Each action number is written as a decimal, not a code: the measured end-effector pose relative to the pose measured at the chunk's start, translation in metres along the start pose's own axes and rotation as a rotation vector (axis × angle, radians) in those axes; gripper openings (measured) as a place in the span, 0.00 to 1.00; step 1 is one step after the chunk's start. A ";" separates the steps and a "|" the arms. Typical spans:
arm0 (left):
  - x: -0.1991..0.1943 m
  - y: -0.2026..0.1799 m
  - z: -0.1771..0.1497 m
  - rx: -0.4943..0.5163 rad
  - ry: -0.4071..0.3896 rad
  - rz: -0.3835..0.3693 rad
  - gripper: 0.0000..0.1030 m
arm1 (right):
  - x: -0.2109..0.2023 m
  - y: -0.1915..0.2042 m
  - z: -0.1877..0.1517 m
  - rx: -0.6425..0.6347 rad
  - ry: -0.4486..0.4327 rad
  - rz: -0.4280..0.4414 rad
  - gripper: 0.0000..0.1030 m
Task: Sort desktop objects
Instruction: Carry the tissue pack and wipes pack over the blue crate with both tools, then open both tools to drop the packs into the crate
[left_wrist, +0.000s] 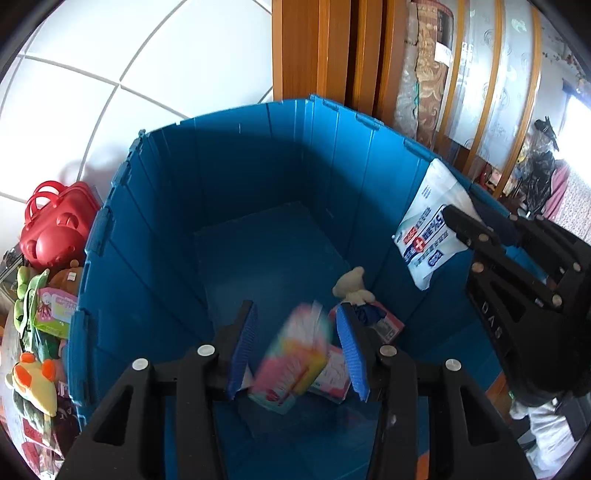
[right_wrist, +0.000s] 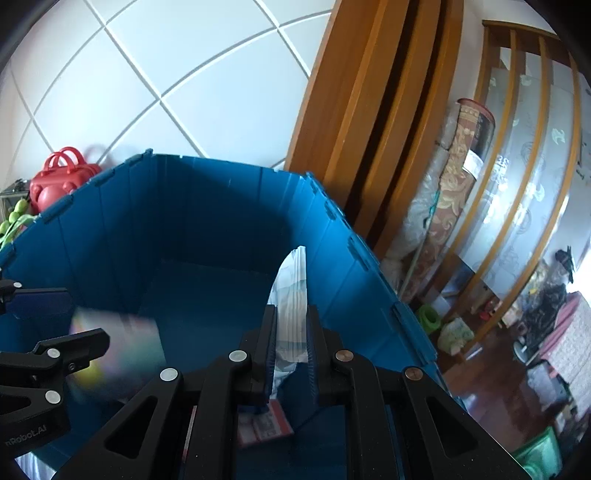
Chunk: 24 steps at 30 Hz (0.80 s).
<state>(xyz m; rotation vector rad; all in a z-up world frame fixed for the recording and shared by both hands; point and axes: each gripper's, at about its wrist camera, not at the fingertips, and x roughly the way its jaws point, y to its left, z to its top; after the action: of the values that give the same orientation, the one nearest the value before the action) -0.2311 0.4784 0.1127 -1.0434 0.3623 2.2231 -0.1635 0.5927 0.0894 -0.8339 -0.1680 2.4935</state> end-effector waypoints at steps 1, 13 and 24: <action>0.000 -0.001 0.000 0.001 0.004 0.001 0.43 | 0.001 -0.002 -0.001 0.001 0.004 -0.001 0.14; -0.012 -0.005 -0.011 -0.001 -0.012 -0.011 0.43 | -0.014 -0.019 -0.008 0.039 -0.034 -0.023 0.81; -0.058 0.016 -0.027 -0.049 -0.155 -0.023 0.43 | -0.048 -0.016 -0.011 0.092 -0.112 0.009 1.00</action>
<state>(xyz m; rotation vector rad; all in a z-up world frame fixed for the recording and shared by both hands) -0.1981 0.4280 0.1392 -0.8887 0.2279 2.2842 -0.1174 0.5822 0.1105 -0.6596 -0.0870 2.5368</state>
